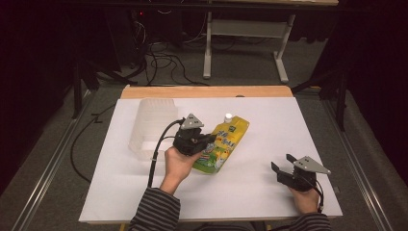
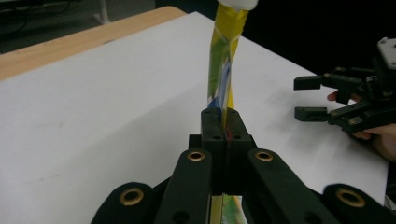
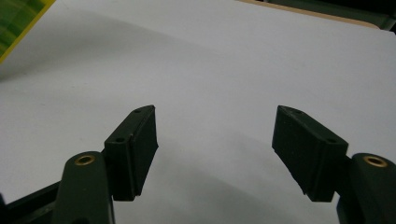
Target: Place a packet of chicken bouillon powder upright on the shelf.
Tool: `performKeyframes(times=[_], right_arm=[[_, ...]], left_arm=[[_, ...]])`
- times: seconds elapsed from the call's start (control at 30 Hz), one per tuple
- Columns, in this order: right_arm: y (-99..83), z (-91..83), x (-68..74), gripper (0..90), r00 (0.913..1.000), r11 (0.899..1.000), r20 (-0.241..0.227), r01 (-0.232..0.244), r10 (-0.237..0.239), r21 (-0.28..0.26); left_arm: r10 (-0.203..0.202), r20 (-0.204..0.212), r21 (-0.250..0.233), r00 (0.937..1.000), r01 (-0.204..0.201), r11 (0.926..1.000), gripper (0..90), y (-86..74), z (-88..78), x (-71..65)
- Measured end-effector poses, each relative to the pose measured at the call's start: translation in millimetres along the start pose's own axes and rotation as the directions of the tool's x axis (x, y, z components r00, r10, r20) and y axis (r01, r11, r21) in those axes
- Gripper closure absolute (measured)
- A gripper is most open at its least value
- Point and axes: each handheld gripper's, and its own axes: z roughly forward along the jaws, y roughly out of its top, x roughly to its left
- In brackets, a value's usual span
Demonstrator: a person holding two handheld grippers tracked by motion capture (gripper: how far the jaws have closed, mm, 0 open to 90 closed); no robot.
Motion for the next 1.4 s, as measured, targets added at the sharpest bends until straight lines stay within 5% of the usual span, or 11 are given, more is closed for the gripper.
performKeyframes(times=[0.7,0.8,1.4], right_arm=[[-0.3,-0.8,1.6,31.5,0.9999,1.000,0.007,0.010,-0.010,-0.007],[-0.2,-0.2,2.2,31.5,0.9998,1.000,0.010,0.018,-0.018,-0.003],[-0.2,0.1,1.5,31.5,1.0000,1.000,0.007,0.006,-0.006,-0.002]], left_arm=[[-0.001,0.043,-0.071,0.9991,0.004,0.9975,90.0,9.2,-20.8,11.7],[0.024,0.033,-0.100,0.9992,-0.020,0.9947,90.0,10.3,-33.0,12.7],[0.029,-0.055,-0.127,0.9980,-0.036,0.9913,90.0,20.3,-73.4,32.7]])
